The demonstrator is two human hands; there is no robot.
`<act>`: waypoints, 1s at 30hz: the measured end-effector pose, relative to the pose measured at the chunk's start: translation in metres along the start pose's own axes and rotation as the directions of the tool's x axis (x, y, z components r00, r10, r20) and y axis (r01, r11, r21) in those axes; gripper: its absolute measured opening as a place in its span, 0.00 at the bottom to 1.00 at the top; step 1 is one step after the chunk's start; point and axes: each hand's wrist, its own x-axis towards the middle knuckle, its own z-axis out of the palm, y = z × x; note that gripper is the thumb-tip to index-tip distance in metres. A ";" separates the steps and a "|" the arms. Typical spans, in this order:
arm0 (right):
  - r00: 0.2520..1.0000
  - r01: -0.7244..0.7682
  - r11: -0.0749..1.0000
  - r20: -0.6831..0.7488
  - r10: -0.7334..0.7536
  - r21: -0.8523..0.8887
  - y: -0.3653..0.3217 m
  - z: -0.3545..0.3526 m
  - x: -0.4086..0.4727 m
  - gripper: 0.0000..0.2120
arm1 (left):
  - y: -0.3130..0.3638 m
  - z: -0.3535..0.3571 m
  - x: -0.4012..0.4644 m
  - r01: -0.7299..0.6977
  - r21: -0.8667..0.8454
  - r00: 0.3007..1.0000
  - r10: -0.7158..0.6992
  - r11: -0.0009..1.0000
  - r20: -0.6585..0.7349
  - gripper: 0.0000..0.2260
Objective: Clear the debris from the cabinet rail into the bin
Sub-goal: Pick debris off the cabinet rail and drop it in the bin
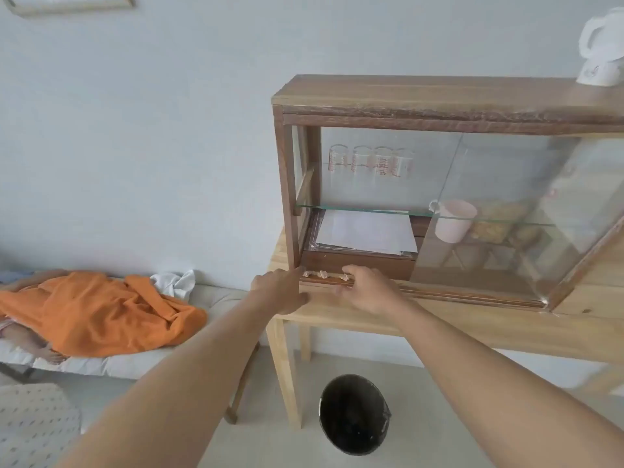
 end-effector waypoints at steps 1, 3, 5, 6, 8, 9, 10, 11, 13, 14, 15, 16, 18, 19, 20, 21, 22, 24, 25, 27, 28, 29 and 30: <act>1.000 0.007 1.000 -0.004 -0.007 0.019 0.000 0.005 0.006 0.34 | 0.001 0.001 0.003 0.013 0.010 1.000 -0.013 1.000 -0.013 0.29; 1.000 0.009 0.998 -0.019 -0.008 0.064 -0.004 0.014 0.015 0.33 | 0.001 0.008 0.013 0.050 -0.005 0.997 -0.050 0.999 -0.065 0.25; 1.000 0.002 0.995 -0.029 0.001 0.099 -0.011 0.021 0.021 0.32 | 0.001 0.012 0.018 0.087 -0.014 0.992 -0.088 0.996 -0.090 0.22; 0.999 0.004 0.993 -0.039 0.001 0.114 -0.013 0.024 0.025 0.31 | 0.001 0.013 0.020 0.087 -0.019 0.991 -0.089 0.996 -0.097 0.20; 0.997 0.008 0.991 -0.072 0.002 0.133 -0.015 0.028 0.032 0.28 | 0.001 0.015 0.023 0.085 -0.015 0.988 -0.086 0.996 -0.127 0.18; 0.997 0.007 0.990 -0.081 0.004 0.138 -0.016 0.030 0.034 0.26 | 0.001 0.015 0.024 0.092 -0.029 0.985 -0.095 0.995 -0.141 0.18; 0.996 0.009 0.990 -0.094 0.004 0.139 -0.017 0.033 0.036 0.24 | 0.001 0.016 0.025 0.097 -0.035 0.983 -0.101 0.995 -0.152 0.17; 0.994 0.010 0.990 -0.113 0.006 0.143 -0.017 0.035 0.037 0.22 | 0.001 0.016 0.026 0.098 -0.041 0.980 -0.103 0.994 -0.172 0.16; 0.987 0.010 0.988 -0.161 0.014 0.152 -0.015 0.039 0.038 0.18 | -0.001 0.018 0.028 0.098 -0.044 0.968 -0.105 0.994 -0.228 0.14; 0.982 0.006 0.987 -0.189 0.024 0.158 -0.014 0.040 0.038 0.16 | -0.002 0.020 0.029 0.096 -0.044 0.960 -0.105 0.994 -0.259 0.13; 0.977 0.003 0.987 -0.209 0.031 0.161 -0.013 0.040 0.039 0.15 | -0.002 0.021 0.030 0.096 -0.045 0.952 -0.105 0.994 -0.287 0.13; 0.974 0.002 0.986 -0.224 0.036 0.165 -0.012 0.041 0.040 0.13 | -0.002 0.023 0.031 0.092 -0.043 0.943 -0.101 0.995 -0.316 0.13; 0.971 0.001 0.985 -0.237 0.041 0.173 -0.012 0.040 0.041 0.11 | -0.002 0.026 0.034 0.075 -0.050 0.930 -0.088 0.996 -0.358 0.12; 0.969 0.000 0.983 -0.242 0.045 0.182 -0.012 0.040 0.042 0.10 | -0.001 0.027 0.034 0.067 -0.052 0.924 -0.082 0.996 -0.373 0.12; 0.969 0.000 0.982 -0.242 0.046 0.188 -0.013 0.039 0.042 0.09 | -0.001 0.028 0.034 0.060 -0.053 0.919 -0.076 0.997 -0.386 0.12; 0.969 0.002 0.981 -0.242 0.046 0.195 -0.013 0.039 0.042 0.08 | 0.000 0.030 0.033 0.057 -0.059 0.914 -0.076 0.997 -0.398 0.12; 0.969 0.005 0.980 -0.243 0.045 0.201 -0.014 0.038 0.041 0.08 | 0.000 0.031 0.031 0.055 -0.067 0.910 -0.077 0.996 -0.407 0.12; 0.967 0.008 0.976 -0.250 0.049 0.220 -0.014 0.038 0.038 0.08 | 0.002 0.034 0.027 0.054 -0.083 0.905 -0.084 0.995 -0.417 0.11; 0.966 0.011 0.973 -0.255 0.050 0.231 -0.013 0.039 0.035 0.08 | 0.003 0.035 0.024 0.053 -0.088 0.904 -0.085 0.995 -0.420 0.11; 0.964 0.015 0.971 -0.263 0.049 0.237 -0.011 0.039 0.028 0.08 | 0.004 0.035 0.017 0.045 -0.095 0.901 -0.082 0.994 -0.426 0.11; 0.963 0.011 0.973 -0.265 0.052 0.232 -0.009 0.039 0.023 0.08 | 0.005 0.036 0.013 0.041 -0.099 0.899 -0.080 0.994 -0.430 0.12; 0.962 0.006 0.974 -0.267 0.057 0.228 -0.007 0.039 0.018 0.08 | 0.005 0.036 0.009 0.040 -0.100 0.898 -0.079 0.994 -0.432 0.12; 0.961 0.001 0.975 -0.270 0.061 0.224 -0.006 0.038 0.013 0.09 | 0.006 0.036 0.004 0.041 -0.099 0.899 -0.080 0.994 -0.432 0.12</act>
